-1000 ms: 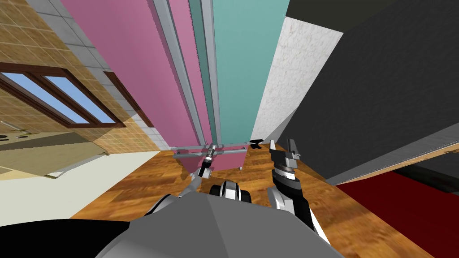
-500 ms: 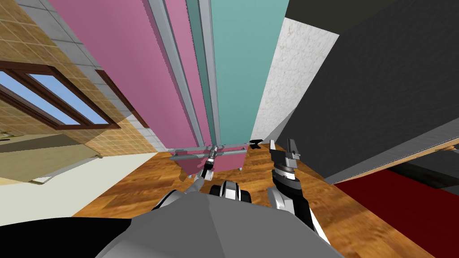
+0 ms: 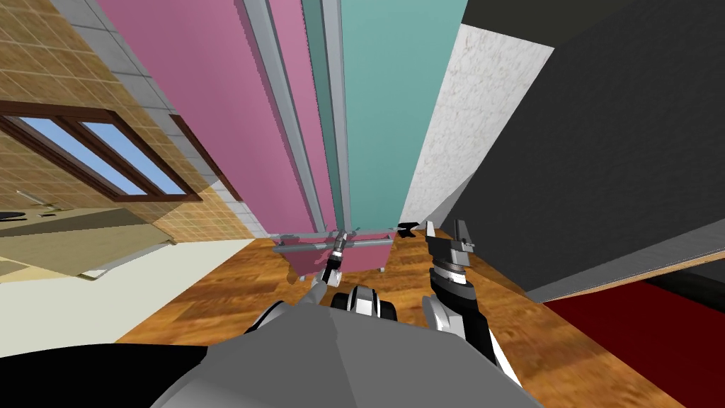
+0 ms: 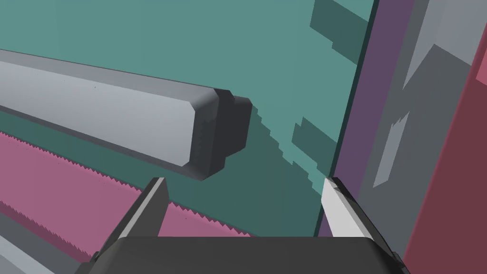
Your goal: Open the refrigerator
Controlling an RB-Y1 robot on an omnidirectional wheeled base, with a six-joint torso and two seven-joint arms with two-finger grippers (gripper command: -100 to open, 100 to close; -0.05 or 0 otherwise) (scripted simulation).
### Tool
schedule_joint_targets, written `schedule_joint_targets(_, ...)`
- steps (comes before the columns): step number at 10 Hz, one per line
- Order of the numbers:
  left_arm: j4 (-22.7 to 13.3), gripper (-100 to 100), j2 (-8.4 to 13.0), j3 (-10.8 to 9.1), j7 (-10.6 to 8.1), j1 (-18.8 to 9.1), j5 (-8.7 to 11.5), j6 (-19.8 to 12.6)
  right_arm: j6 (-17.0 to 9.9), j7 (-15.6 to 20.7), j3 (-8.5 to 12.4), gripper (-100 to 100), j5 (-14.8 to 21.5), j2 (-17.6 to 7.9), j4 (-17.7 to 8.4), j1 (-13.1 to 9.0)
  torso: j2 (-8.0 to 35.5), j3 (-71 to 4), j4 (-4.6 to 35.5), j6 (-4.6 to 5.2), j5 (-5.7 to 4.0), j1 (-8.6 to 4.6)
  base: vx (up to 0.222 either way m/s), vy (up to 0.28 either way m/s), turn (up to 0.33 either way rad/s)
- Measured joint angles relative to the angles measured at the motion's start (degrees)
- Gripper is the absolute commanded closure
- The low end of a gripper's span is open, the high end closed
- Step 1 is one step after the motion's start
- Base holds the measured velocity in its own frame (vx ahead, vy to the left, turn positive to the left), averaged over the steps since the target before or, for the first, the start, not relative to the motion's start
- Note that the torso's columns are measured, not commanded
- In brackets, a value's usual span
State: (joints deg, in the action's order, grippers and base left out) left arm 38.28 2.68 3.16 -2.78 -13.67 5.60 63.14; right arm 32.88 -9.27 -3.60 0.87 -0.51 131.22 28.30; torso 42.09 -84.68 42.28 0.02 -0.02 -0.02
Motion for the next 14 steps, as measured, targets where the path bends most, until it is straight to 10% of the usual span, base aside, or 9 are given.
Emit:
schedule_joint_targets(4, -0.9, -100, -0.3, 2.83, 0.54, -1.7, 1.4, -1.0, 0.0, 0.0, 0.0, 0, 0.0, 0.0, 0.0, 0.0, -0.3, -0.2, 0.0, 0.13, -0.04, -0.03, 0.018, 0.003, 0.101)
schedule_joint_targets(5, -0.8, 100, -0.3, 2.94, 0.59, -1.7, 1.5, -1.2, 0.0, 0.0, 0.0, 0, 0.0, 0.0, 0.0, 0.0, -0.1, -0.1, 0.0, 0.11, 0.0, -0.04, -0.005, 0.005, -0.153)
schedule_joint_targets(9, -1.7, 100, 0.4, -1.47, -0.41, -0.2, -0.5, 1.3, 0.0, 0.0, 0.0, 0, 0.0, 0.0, 0.0, 0.0, 0.0, 0.0, -0.1, 0.04, -0.01, -0.18, -0.034, -0.008, -0.173)
schedule_joint_targets(10, -1.7, -100, 0.3, -1.59, -0.43, -0.1, -0.6, 1.4, 0.0, 0.0, 0.0, 0, 0.0, 0.0, 0.0, 0.0, 0.1, 0.1, 0.0, -0.03, 0.01, 0.01, 0.007, -0.015, 0.012)
schedule_joint_targets(14, -2.4, -100, 3.6, -2.15, 0.24, 0.7, -0.2, 5.7, 0.0, 0.0, 0.0, 0, 0.0, 0.0, 0.0, 0.0, 0.2, 0.1, 0.0, -0.01, 0.0, -0.04, 0.05, -0.042, 0.021)
